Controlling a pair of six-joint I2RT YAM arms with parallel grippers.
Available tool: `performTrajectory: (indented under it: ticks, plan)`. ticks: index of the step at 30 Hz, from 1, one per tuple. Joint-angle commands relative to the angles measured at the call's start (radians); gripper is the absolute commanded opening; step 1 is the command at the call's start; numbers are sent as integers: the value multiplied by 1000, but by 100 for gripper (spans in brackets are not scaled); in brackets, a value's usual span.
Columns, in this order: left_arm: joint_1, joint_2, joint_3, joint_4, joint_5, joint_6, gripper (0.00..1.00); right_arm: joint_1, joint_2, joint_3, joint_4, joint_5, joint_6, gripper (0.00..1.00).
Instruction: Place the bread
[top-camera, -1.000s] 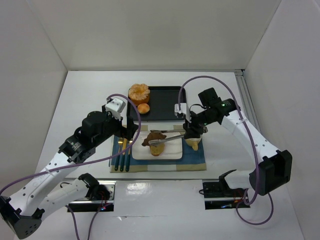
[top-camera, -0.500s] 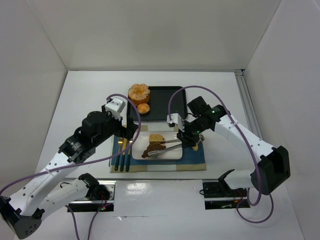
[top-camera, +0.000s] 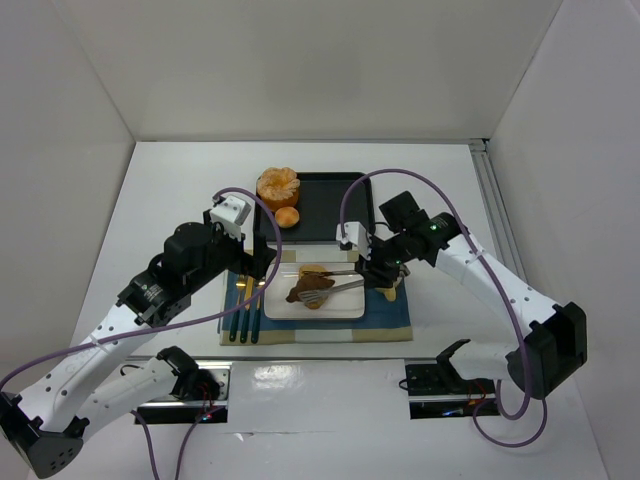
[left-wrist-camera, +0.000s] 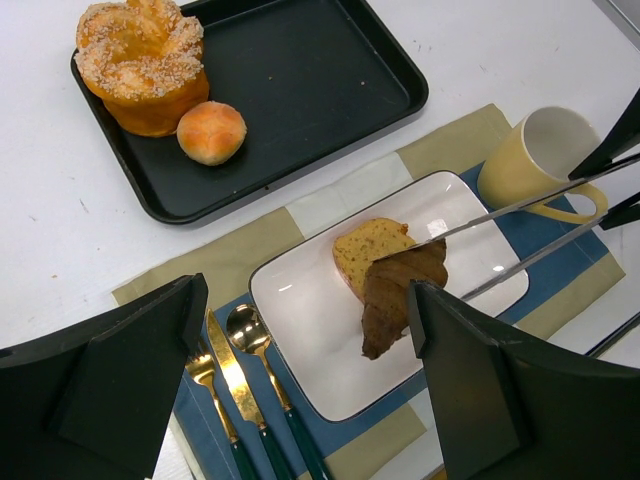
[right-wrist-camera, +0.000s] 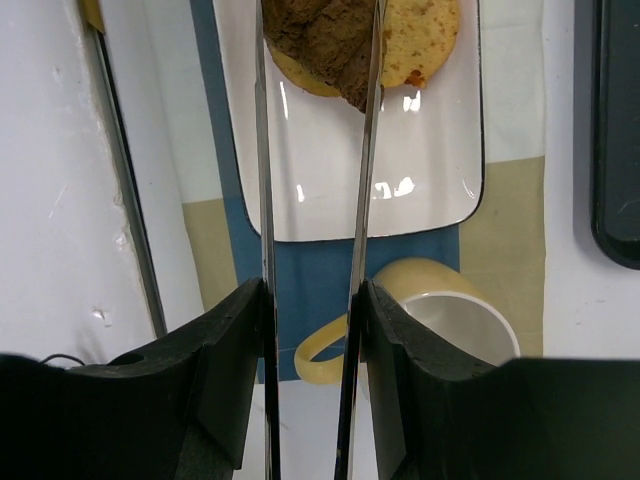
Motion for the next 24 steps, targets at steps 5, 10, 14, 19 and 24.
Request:
performTrajectory:
  ticks: [5, 10, 14, 19, 24]
  plan:
    - [-3, -18, -2, 39, -13, 10, 100, 7, -35, -17, 72, 15, 24, 49]
    - [-3, -18, -2, 39, -13, 10, 100, 7, -25, -27, 72, 24, 24, 63]
    - [-3, -18, -2, 39, -13, 10, 100, 7, -35, -27, 72, 24, 24, 68]
    - [-3, -18, -2, 39, -13, 10, 100, 7, -76, -8, 72, 13, 24, 71]
    - [-3, -18, -2, 39, -13, 10, 100, -3, -107, 53, 52, -17, 14, 71]
